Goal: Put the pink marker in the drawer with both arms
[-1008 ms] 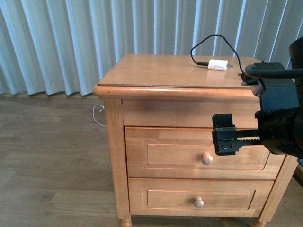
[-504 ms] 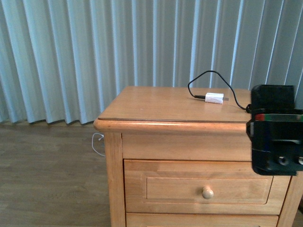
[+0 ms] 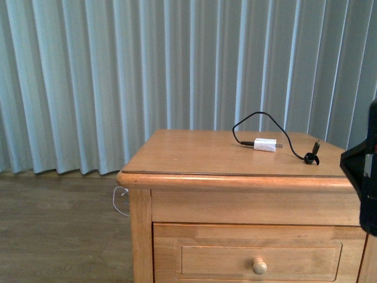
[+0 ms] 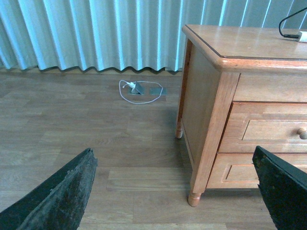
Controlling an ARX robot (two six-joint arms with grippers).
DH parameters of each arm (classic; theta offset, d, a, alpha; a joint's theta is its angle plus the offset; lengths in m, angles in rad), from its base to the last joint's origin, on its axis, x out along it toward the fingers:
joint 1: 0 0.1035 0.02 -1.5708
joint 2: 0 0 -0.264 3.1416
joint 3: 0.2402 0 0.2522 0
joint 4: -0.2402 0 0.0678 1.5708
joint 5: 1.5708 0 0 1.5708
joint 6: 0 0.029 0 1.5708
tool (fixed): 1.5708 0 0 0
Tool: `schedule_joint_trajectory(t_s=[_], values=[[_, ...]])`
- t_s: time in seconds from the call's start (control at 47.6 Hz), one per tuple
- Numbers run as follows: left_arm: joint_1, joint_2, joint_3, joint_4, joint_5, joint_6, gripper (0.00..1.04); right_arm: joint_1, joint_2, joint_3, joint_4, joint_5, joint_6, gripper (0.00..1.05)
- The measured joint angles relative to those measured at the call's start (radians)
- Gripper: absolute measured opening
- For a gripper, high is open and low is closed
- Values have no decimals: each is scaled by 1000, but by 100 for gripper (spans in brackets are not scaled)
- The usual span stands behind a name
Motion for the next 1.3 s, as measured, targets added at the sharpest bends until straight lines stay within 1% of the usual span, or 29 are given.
schedule_joint_trajectory(t_s=[0.042,0.084,0.105,0.357,0.42,0.441,0.798,0.84,0.882,0.903,1.029,1.092,1.302], values=[[0,0,0,0,0,0,99,-34,-39,-84,143,-45,-70,78],[0,0,0,0,0,0,99,-70,-81,-137,190,-74,-112,69],[0,0,0,0,0,0,99,-92,-107,-162,196,-93,-127,64],[0,0,0,0,0,0,99,-259,-275,-308,175,-257,-166,21],[0,0,0,0,0,0,99,-312,-328,-345,160,-304,-169,5],[0,0,0,0,0,0,99,-323,-340,-352,156,-315,-169,2],[0,0,0,0,0,0,99,-478,-528,-443,62,-464,-172,1],[0,0,0,0,0,0,99,-531,-555,-451,42,-545,-172,1],[0,0,0,0,0,0,99,-580,-578,-459,27,-575,-172,1],[0,0,0,0,0,0,99,-588,-584,-460,23,-575,-172,1],[0,0,0,0,0,0,99,-599,-634,-475,-10,-580,-172,1],[0,0,0,0,0,0,99,-600,-650,-499,5,-580,-172,1],[0,0,0,-1,0,0,99,-600,-727,-505,-62,-582,-172,1]])
